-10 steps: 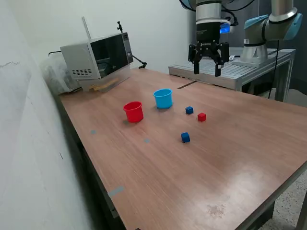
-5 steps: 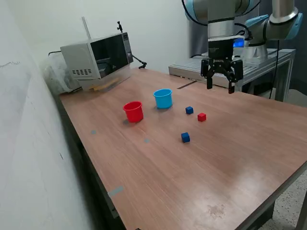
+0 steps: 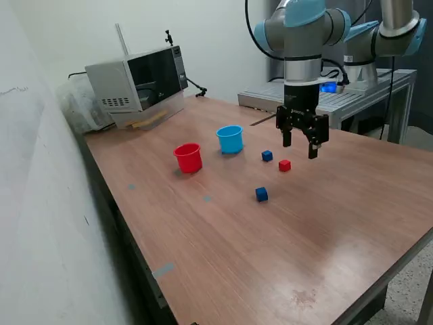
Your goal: Place red objects in the red bin, and blue objects in the blue bin.
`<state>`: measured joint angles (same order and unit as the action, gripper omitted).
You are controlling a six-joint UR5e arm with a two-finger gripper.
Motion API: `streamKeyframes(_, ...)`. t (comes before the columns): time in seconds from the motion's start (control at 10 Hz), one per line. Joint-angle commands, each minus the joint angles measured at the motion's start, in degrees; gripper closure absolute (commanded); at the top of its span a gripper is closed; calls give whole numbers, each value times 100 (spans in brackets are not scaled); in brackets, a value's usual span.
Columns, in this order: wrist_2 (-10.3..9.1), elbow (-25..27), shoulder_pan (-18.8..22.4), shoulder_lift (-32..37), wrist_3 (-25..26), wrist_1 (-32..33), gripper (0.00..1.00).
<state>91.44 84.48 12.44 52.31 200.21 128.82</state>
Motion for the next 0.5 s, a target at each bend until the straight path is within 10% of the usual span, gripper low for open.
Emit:
streamKeyframes(0.0, 242, -388, 4, -580, 405, 46, 0)
streamKeyframes(0.4, 322, -686, 74, -880, 791, 46, 0)
